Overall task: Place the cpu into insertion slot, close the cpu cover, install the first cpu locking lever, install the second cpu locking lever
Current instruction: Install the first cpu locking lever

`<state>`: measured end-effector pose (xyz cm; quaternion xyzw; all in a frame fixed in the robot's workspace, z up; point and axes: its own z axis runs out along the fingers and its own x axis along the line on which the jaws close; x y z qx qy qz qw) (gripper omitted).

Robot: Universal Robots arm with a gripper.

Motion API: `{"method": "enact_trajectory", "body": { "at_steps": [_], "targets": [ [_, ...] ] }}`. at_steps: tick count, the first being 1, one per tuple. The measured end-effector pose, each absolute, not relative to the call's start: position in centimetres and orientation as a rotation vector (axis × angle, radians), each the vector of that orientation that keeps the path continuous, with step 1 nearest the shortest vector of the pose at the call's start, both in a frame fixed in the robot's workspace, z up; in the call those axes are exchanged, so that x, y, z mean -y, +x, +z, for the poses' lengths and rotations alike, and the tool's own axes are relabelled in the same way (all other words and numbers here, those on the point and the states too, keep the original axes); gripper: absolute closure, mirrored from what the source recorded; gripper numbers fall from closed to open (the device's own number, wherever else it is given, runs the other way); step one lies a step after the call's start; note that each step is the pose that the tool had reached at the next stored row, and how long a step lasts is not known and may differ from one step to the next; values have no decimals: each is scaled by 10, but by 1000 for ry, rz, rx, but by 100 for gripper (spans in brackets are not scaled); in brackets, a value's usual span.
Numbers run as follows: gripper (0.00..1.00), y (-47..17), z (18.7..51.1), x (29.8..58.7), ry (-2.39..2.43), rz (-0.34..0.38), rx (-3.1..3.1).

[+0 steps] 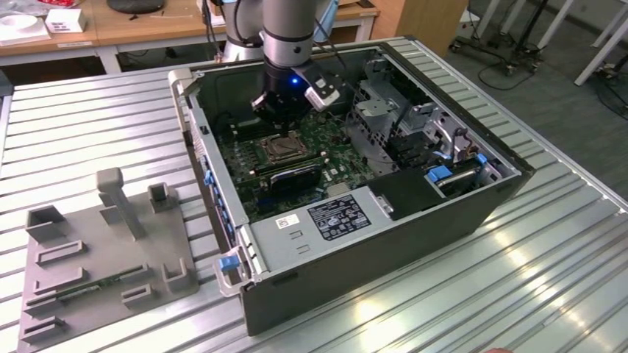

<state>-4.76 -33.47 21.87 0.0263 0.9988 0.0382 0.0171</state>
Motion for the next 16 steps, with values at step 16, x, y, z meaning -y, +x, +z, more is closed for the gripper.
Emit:
{"method": "enact_trajectory", "body": {
  "at_steps": [16],
  "targets": [
    [89, -49, 220, 347, 64, 122, -3104]
  ]
}}
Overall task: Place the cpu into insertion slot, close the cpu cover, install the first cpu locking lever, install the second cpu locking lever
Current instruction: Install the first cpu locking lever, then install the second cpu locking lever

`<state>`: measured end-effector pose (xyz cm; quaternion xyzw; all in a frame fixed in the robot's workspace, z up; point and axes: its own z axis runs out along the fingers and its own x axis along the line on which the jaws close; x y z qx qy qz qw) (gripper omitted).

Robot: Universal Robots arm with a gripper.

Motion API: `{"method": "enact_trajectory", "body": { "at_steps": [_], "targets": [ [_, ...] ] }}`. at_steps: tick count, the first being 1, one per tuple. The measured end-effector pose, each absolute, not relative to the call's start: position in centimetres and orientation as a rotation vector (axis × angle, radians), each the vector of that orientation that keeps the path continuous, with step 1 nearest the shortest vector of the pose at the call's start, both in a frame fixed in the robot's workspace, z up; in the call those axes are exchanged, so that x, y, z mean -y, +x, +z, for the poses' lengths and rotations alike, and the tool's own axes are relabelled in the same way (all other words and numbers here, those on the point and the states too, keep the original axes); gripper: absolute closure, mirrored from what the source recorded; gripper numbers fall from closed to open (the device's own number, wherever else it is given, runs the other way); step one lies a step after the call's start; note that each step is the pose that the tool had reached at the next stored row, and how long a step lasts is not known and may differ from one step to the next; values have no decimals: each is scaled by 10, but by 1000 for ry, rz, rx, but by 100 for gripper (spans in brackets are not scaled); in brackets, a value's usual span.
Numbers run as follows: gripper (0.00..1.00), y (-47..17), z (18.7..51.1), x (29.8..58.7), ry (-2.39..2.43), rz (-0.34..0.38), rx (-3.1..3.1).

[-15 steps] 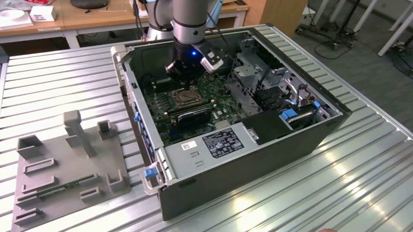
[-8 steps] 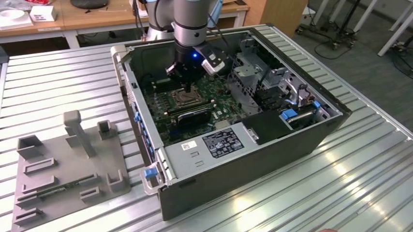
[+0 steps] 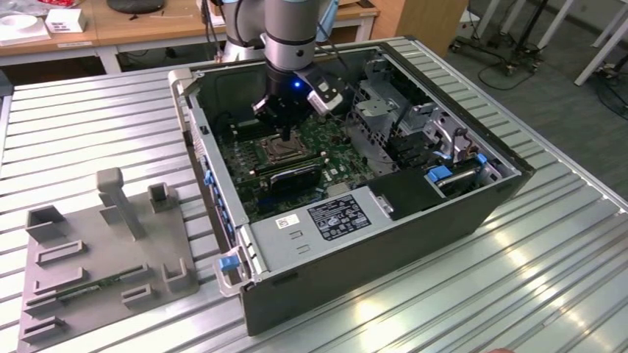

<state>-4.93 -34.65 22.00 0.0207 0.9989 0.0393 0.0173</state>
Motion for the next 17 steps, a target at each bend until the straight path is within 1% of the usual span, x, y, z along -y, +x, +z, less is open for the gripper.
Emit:
{"method": "enact_trajectory", "body": {
  "at_steps": [17],
  "targets": [
    [89, -49, 227, 347, 54, 122, -3104]
  ]
}}
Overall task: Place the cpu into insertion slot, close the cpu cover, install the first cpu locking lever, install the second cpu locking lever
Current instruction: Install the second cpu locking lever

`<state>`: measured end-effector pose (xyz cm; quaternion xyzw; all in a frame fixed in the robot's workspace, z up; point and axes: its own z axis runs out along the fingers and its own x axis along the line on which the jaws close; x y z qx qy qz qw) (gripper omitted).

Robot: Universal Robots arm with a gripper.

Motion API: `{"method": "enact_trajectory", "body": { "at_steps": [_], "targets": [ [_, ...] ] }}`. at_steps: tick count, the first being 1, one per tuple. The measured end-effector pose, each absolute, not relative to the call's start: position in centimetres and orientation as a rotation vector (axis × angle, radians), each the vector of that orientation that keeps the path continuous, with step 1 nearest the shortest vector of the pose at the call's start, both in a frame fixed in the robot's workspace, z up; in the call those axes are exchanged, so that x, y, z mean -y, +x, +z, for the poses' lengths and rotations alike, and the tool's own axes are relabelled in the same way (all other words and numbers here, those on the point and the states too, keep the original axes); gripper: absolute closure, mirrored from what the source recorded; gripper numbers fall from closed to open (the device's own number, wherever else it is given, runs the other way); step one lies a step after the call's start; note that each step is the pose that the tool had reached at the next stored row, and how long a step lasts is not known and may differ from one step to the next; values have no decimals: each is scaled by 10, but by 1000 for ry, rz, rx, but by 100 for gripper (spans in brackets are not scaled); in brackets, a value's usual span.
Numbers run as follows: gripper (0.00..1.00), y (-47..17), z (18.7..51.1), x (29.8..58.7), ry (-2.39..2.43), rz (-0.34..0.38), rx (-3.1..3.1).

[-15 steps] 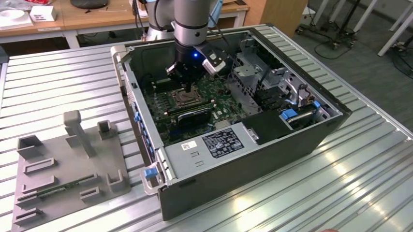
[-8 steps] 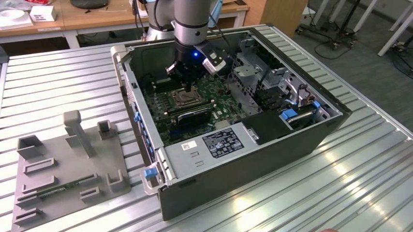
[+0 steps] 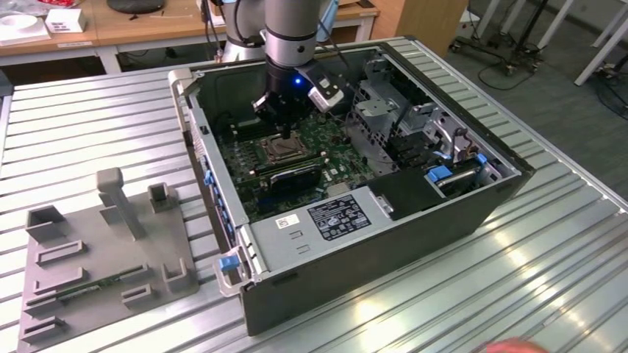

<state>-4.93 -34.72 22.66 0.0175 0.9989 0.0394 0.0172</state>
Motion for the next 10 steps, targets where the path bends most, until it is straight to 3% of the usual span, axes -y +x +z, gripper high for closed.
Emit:
{"method": "enact_trajectory", "body": {
  "at_steps": [10],
  "targets": [
    [89, -49, 228, 347, 54, 122, -3105]
  ]
}}
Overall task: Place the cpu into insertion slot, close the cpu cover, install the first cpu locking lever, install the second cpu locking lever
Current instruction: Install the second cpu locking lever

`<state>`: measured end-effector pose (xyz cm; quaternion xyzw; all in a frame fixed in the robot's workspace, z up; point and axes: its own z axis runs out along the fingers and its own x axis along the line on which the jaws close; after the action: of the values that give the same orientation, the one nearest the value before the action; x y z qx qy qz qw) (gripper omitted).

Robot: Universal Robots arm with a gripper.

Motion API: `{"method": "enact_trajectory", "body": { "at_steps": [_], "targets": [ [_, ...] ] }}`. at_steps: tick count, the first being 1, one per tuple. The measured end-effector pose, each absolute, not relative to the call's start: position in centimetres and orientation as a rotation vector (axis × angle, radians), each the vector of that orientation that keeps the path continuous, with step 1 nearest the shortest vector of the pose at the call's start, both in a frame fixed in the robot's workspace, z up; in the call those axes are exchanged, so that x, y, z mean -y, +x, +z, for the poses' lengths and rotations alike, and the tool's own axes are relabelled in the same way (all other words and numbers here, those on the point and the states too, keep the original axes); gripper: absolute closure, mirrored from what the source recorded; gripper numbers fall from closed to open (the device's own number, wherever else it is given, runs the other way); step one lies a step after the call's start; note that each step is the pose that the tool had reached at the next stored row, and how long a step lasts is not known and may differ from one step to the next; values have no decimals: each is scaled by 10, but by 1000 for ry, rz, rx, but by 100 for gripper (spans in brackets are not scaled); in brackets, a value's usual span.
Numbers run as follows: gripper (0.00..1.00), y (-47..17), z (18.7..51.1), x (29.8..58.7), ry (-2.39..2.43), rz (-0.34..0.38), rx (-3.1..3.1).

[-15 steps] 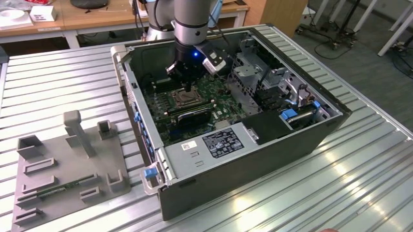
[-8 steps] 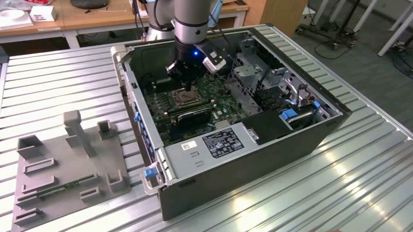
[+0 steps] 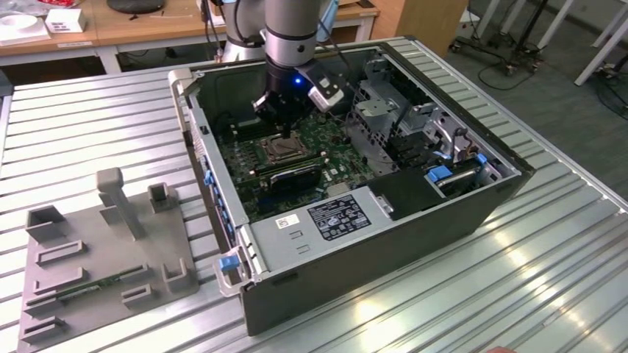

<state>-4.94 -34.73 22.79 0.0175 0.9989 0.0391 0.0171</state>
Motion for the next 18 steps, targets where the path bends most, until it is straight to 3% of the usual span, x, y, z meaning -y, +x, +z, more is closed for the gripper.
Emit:
{"method": "enact_trajectory", "body": {
  "at_steps": [18],
  "targets": [
    [89, -49, 246, 350, 54, 122, -3104]
  ]
}}
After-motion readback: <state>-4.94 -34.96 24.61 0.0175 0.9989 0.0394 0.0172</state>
